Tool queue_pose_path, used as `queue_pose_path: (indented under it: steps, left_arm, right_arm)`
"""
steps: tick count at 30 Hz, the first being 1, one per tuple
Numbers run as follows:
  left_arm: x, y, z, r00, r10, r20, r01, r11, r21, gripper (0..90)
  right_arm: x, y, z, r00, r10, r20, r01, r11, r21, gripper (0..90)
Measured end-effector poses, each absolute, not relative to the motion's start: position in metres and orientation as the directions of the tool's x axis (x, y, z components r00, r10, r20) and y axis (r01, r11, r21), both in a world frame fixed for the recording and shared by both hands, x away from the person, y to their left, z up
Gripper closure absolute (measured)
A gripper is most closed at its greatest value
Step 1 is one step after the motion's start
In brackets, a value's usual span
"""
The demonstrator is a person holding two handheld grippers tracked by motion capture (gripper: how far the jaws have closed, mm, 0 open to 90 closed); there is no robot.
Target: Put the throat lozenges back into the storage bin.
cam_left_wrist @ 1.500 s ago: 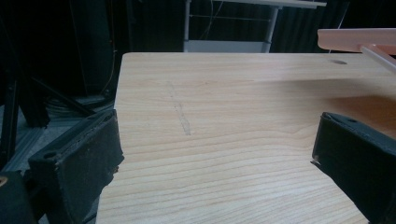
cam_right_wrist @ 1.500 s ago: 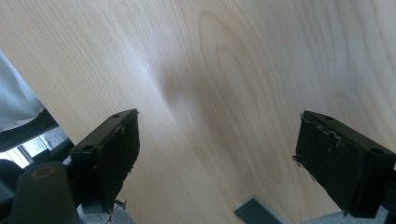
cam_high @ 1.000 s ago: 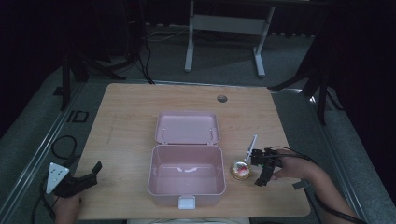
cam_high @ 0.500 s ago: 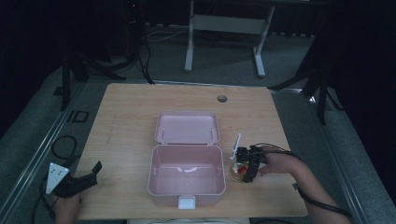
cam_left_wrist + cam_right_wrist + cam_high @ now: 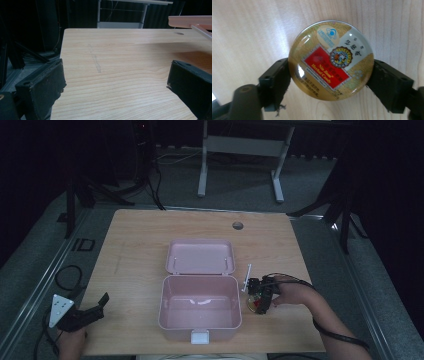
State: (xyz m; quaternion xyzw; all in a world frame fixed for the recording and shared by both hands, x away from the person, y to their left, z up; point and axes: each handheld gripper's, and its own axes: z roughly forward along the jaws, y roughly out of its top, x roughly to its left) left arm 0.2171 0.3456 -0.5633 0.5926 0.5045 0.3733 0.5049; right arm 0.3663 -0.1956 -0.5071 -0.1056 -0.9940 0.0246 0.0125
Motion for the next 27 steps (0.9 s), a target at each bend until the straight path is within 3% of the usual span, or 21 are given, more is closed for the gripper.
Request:
queue_pose_path:
  steps: [27]
  left_arm:
    - [0.218, 0.346, -0.563, 0.212, 0.975, -0.068, 0.225, 0.019, 0.974, 1.9]
  right_arm:
    - [0.337, -0.197, -0.388, -0.983, 0.184, 0.009, 0.184, 0.983, -0.013, 21.1]
